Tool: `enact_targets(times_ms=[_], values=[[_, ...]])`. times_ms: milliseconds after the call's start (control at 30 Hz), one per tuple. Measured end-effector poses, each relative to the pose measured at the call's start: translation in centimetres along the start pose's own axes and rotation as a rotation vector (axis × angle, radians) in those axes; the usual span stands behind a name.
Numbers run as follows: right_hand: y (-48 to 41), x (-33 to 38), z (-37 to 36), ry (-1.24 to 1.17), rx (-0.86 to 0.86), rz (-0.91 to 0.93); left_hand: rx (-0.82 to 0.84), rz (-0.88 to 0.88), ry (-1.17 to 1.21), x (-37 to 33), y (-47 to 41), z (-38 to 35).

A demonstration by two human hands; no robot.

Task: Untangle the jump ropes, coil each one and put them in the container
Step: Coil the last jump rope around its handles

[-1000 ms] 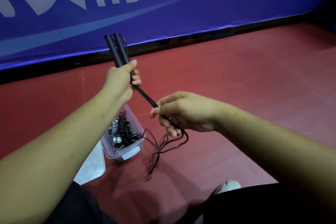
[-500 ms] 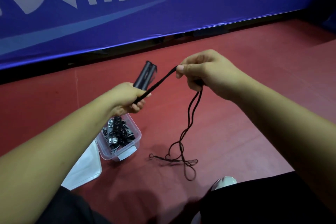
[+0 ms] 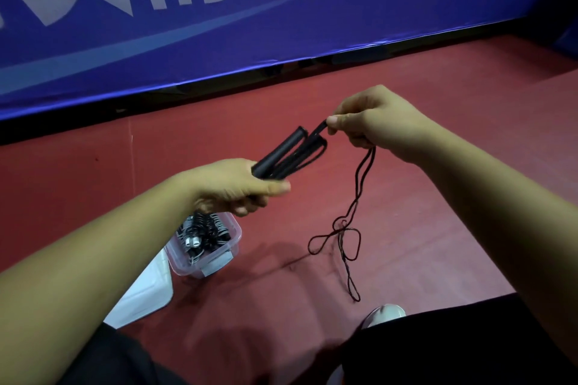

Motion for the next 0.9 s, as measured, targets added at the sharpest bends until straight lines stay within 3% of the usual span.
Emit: enact_targets(times_ms=[133,200,267,533,667,767,900], values=[[-0.7,1.3,-0.6,0.256,0.13,0.162,-0.272,0.024,-0.614,0.1,-0.5,-0.9],[-1.2,1.2,-1.2,0.354,0.174,0.209,-0.283,0.064,-0.813,0.6,-0.9,-1.7],[-1.7,0.3,-1.5,0.382,0.173,0.206,-0.225,0.07,-0.843,0.8,-0.8,-2.4],[-2.7,-3.9,-2.6,0.202,0.152,0.064,-0.275,-0.236,-0.739,-1.5,1.3,-3.0],[-2.1,-6.0,-3.4,0.017,0.211,-0.041,-0.382,-0.378,-0.433,-3.2,2.4,-1.4],[-1.7,-6.1,-3.9,-0.048,0.287,-0.083,-0.416,-0.364,-0.092,-3.1,2.3,0.8],[-1.8,-5.4,-4.8,-0.061,0.26,-0.083,-0.454,-0.312,0.174,-2.6,1.5,4.2]])
Point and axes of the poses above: each hand's wrist, its own y-axis away from the middle knuckle, its own z-axis out of the back of the hand, x = y × z, the point moved 4 cm from there along -y, towards the middle knuckle, and after that the axes turned 11 degrees about z, right-handed, at the moved point
